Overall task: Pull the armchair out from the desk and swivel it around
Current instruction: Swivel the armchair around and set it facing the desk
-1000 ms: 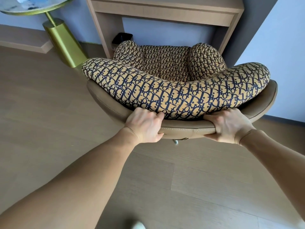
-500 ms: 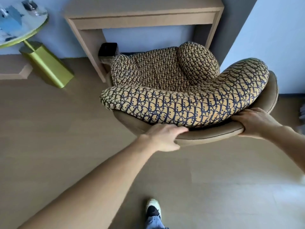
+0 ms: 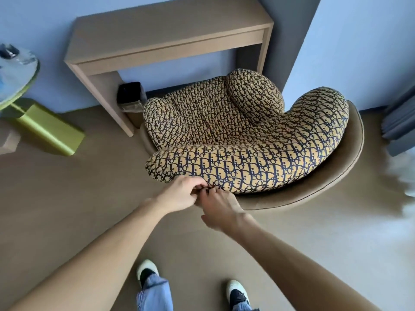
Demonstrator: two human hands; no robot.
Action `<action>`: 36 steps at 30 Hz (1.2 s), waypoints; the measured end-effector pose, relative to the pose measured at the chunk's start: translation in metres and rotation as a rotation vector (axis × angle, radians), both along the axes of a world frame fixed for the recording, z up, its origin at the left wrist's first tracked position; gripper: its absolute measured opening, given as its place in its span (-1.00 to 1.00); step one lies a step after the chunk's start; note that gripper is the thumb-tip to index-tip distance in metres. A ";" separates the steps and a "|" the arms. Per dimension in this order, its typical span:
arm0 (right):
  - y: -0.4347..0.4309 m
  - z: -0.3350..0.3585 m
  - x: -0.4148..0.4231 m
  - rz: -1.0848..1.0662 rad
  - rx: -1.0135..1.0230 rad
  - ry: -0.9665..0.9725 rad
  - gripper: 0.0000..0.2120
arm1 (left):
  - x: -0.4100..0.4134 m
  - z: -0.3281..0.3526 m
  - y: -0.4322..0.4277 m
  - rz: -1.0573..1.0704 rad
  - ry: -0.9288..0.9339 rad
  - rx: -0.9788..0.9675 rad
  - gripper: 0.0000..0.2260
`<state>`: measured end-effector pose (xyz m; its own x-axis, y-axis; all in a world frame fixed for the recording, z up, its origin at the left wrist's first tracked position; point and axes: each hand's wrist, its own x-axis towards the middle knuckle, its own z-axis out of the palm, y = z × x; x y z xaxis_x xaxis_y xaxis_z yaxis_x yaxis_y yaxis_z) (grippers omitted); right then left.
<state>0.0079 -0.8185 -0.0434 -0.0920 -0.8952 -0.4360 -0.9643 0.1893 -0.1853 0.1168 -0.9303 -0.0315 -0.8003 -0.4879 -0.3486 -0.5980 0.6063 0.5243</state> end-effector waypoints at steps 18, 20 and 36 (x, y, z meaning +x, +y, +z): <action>-0.252 -0.026 0.147 -0.146 -0.123 0.180 -0.60 | 0.164 -0.051 -0.273 0.117 -0.143 0.142 -0.39; -0.277 -0.034 0.152 -0.202 -0.106 0.189 -0.67 | 0.167 -0.057 -0.297 0.093 -0.190 0.147 -0.40; -0.506 -0.216 0.120 -0.643 0.072 -0.174 -0.68 | 0.104 -0.191 -0.554 -0.338 -0.360 -0.233 -0.35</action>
